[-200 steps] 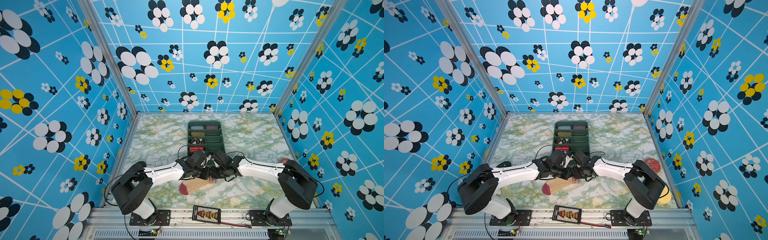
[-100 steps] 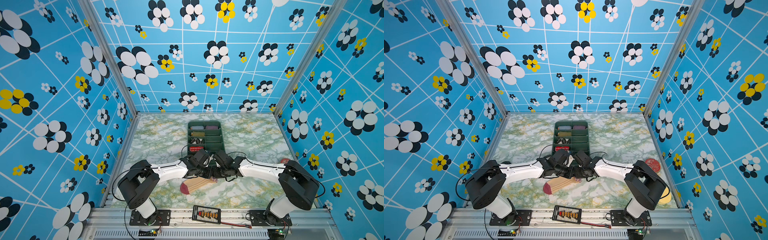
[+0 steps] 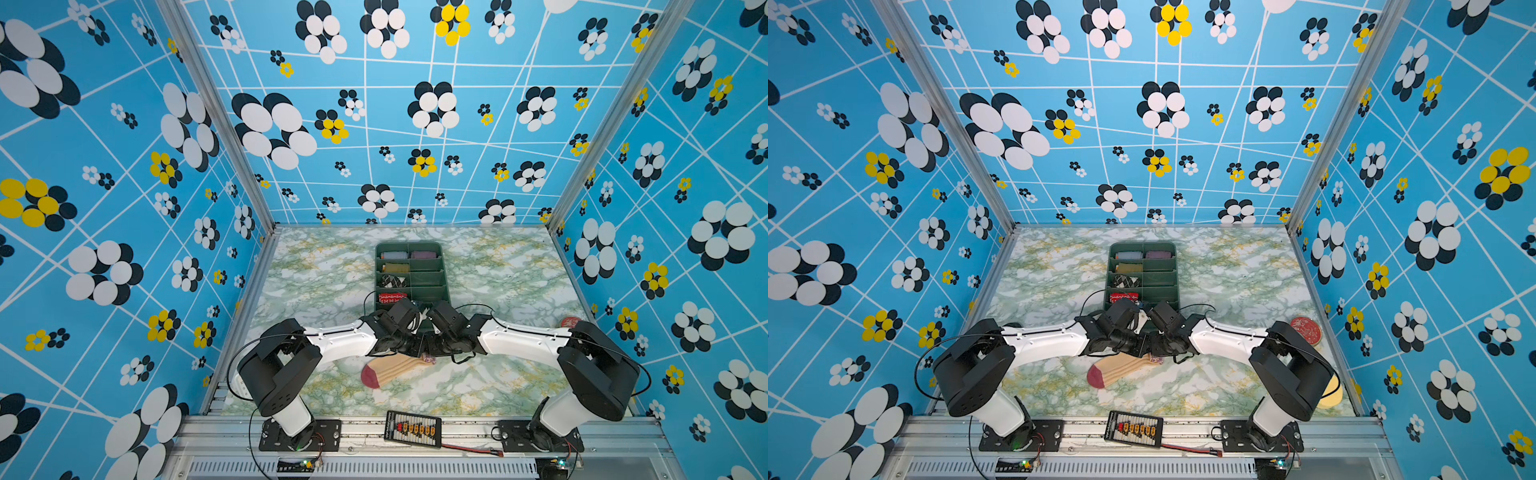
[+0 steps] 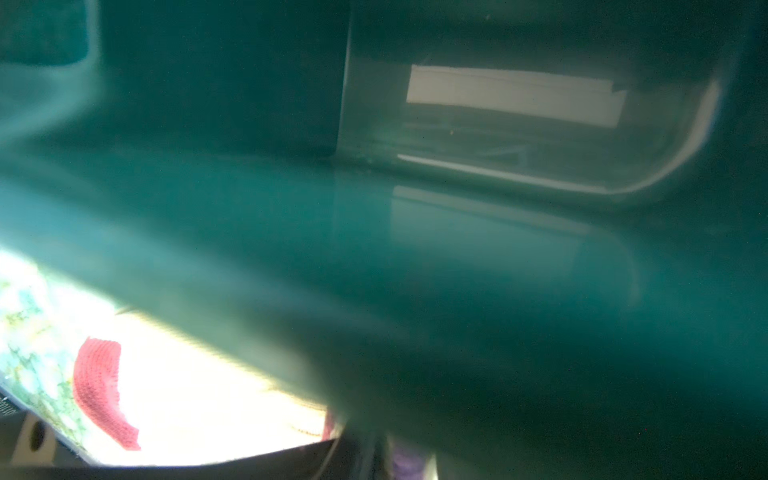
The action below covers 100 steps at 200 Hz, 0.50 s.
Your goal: Roll the socks
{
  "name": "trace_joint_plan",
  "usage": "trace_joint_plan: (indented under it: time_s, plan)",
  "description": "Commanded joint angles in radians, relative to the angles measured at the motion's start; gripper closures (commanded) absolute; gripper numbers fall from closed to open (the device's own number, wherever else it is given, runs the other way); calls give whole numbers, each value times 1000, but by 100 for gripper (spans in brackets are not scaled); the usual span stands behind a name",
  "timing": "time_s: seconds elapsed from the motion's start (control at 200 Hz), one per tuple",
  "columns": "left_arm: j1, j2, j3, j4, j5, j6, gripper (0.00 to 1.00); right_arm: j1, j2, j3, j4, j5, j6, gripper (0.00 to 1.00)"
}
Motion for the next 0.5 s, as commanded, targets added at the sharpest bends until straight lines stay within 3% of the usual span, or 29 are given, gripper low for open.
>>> trace_joint_plan:
  time_s: [0.0, 0.495]
  plan:
    - [-5, 39, -32, -21, -3, -8, 100, 17, 10, -20, -22, -65, 11, 75]
    - [53, 31, -52, 35, -21, -9, 100, 16, 11, -11, -32, -85, -1, 74]
